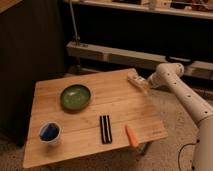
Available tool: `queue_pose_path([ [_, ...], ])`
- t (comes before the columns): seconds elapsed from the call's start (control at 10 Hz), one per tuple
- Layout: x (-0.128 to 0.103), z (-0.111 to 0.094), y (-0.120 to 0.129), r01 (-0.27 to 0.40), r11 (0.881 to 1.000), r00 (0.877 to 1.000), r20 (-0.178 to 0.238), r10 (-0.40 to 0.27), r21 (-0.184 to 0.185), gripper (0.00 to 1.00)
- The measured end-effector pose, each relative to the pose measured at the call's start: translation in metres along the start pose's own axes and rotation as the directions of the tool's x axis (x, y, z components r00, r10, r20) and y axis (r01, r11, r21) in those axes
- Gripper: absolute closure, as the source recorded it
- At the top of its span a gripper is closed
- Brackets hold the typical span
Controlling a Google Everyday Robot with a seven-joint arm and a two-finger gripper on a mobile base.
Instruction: Stand the bottle upright
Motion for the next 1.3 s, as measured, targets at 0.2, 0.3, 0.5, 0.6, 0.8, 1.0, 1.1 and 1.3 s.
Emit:
queue_pose_path([
  [0.2,0.007,-0.010,-0.006,0.056,0.998,0.998,-0.015,-0.055,0.012,0.90],
  [0.3,0.015,-0.024,-0.009,0.106,0.994,0.994,-0.024,-0.106,0.027,0.97],
  [0.5,0.031,-0.059,-0.014,0.218,0.974,0.975,-0.044,-0.216,0.055,0.98],
  [0.6,0.038,-0.077,-0.017,0.280,0.957,0.959,-0.053,-0.277,0.070,0.98],
  [0.8,0.048,-0.113,-0.024,0.441,0.891,0.897,-0.068,-0.436,0.104,0.98],
  [1.0,0.055,-0.150,-0.040,0.577,0.800,0.817,-0.082,-0.572,0.164,0.98],
  [1.1,0.058,-0.165,-0.052,0.628,0.755,0.776,-0.089,-0.624,0.187,0.98],
  [1.3,0.054,-0.193,-0.076,0.721,0.651,0.684,-0.093,-0.723,0.237,0.98],
])
